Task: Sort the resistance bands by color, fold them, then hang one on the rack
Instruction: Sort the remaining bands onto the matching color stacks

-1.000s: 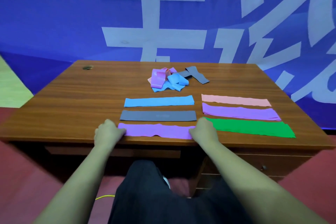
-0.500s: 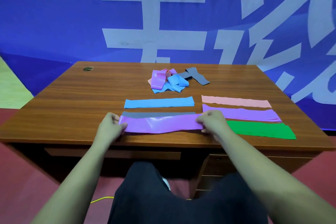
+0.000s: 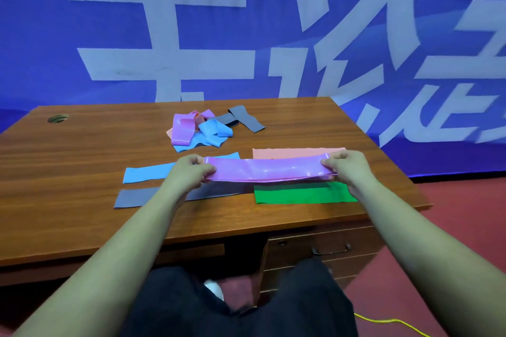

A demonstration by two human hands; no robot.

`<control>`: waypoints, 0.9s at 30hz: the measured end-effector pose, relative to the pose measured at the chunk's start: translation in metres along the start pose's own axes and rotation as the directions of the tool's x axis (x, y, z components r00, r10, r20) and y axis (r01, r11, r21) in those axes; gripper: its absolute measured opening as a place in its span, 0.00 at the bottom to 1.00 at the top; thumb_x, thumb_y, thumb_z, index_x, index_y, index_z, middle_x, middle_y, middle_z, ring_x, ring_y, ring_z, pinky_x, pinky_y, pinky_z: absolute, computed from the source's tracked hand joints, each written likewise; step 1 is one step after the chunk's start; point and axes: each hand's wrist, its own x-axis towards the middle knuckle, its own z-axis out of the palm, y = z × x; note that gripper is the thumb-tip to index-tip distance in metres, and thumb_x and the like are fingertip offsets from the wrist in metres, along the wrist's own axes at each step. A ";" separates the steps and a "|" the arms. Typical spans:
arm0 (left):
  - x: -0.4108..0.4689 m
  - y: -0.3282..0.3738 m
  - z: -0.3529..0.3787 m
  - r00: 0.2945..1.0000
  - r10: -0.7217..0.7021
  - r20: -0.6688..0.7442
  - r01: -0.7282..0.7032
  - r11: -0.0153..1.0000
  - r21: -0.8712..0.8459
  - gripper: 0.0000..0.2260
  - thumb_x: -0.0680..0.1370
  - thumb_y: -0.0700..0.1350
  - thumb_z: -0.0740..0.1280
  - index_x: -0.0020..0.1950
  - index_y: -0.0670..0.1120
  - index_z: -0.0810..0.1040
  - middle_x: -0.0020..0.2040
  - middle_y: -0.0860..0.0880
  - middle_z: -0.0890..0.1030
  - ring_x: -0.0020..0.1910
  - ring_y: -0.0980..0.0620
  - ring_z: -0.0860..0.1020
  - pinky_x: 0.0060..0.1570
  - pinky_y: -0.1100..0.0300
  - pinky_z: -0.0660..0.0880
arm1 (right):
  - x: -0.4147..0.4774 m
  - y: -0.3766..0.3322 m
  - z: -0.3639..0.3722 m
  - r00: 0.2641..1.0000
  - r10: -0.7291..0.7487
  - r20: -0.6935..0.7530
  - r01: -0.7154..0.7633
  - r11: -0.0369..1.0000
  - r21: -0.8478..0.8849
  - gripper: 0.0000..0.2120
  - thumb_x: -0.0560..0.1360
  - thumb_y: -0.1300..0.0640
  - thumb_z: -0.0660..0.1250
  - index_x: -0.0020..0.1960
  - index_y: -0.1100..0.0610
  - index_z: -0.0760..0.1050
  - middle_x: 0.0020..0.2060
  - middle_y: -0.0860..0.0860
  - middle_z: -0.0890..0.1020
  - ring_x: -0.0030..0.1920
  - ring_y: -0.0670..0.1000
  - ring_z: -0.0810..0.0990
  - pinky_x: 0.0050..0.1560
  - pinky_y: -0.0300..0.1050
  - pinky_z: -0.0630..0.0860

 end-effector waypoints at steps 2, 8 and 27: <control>0.009 0.012 0.024 0.999 0.011 0.041 -0.013 0.999 0.040 0.10 0.76 0.42 0.70 0.38 0.45 0.71 0.40 0.46 0.77 0.41 0.50 0.78 0.35 0.60 0.72 | 0.013 0.007 -0.019 0.998 0.002 -0.061 -0.004 0.999 -0.036 0.09 0.73 0.67 0.72 0.38 0.61 0.74 0.36 0.57 0.76 0.32 0.52 0.75 0.27 0.39 0.75; 0.033 0.028 0.076 0.994 0.065 0.092 -0.084 0.973 0.215 0.10 0.74 0.45 0.74 0.50 0.50 0.74 0.48 0.48 0.79 0.47 0.49 0.79 0.42 0.50 0.79 | 0.048 0.023 -0.055 0.977 -0.008 -0.213 -0.028 0.986 -0.164 0.06 0.70 0.63 0.74 0.40 0.58 0.77 0.40 0.55 0.82 0.40 0.55 0.80 0.46 0.54 0.80; 0.073 0.008 0.130 0.957 0.219 0.191 -0.291 0.746 0.599 0.10 0.76 0.47 0.71 0.57 0.53 0.76 0.55 0.48 0.77 0.53 0.51 0.76 0.52 0.58 0.76 | 0.097 0.073 -0.049 0.974 -0.166 -0.154 0.065 0.857 -0.511 0.06 0.75 0.60 0.69 0.44 0.56 0.72 0.42 0.52 0.80 0.42 0.54 0.78 0.37 0.44 0.69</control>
